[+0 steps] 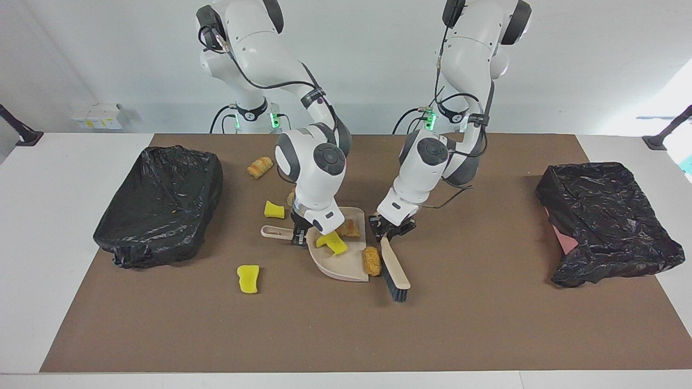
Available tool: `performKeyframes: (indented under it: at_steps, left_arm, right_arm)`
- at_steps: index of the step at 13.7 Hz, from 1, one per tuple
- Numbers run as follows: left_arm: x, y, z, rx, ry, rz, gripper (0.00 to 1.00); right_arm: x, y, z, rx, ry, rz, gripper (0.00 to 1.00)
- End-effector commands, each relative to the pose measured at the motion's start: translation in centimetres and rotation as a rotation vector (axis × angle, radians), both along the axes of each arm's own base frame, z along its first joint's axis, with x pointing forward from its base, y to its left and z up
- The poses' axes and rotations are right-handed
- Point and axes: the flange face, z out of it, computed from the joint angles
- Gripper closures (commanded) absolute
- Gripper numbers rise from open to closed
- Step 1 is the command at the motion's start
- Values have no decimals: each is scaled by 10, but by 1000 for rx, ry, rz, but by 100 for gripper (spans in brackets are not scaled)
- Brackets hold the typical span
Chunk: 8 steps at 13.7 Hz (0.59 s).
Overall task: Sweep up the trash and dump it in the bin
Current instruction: 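Brush the debris into the dustpan held by the right gripper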
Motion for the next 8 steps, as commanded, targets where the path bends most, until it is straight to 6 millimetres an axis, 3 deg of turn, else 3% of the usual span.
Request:
performKeyframes:
  at_steps: [1, 4, 8]
  left_arm:
    - [8, -9, 0, -8, -64, -67, 100]
    - [-11, -31, -1, -5, -43, -96, 100]
    - [-30, -42, 13, -6, 43, -38, 100]
  right_arm:
    - [-1, -1, -4, 28, -30, -22, 100]
    - [-1, -2, -4, 28, -31, -25, 100]
    - [-1, -2, -4, 29, -30, -24, 100]
